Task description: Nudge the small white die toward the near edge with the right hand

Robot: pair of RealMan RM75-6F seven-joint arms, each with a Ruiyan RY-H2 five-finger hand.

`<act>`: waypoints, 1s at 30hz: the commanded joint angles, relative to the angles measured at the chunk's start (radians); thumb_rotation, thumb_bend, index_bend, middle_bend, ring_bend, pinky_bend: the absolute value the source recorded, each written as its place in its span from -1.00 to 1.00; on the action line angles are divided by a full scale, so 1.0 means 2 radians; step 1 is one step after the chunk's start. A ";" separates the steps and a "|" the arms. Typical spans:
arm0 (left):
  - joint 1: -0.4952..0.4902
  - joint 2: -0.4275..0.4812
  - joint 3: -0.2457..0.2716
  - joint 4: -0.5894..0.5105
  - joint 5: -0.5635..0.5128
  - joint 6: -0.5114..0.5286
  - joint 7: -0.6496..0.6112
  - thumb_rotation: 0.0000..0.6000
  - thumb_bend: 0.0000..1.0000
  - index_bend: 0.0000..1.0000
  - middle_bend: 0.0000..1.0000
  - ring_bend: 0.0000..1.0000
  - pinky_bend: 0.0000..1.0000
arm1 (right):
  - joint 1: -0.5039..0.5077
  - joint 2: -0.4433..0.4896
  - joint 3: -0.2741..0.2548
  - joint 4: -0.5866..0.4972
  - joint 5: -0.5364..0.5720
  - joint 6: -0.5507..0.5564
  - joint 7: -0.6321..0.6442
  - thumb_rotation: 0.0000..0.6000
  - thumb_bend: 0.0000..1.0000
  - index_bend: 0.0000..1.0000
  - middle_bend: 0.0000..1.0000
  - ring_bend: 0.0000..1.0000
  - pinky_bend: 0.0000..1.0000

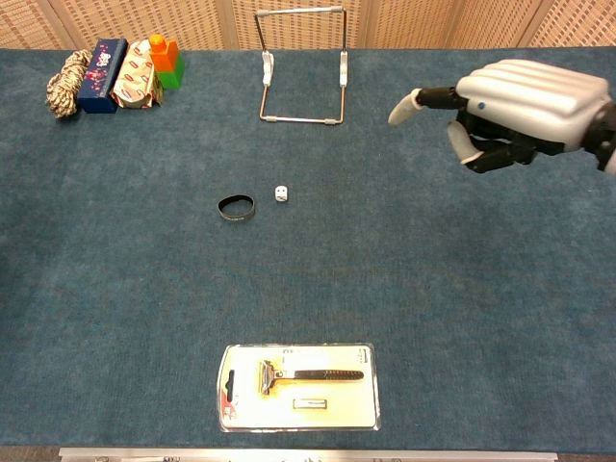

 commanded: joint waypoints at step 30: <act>-0.001 -0.001 -0.001 0.006 0.007 0.009 -0.015 1.00 -0.48 -0.47 -0.37 -0.47 -0.65 | 0.295 -0.139 -0.049 0.092 0.419 -0.111 -0.217 -0.04 1.00 -0.50 1.00 1.00 1.00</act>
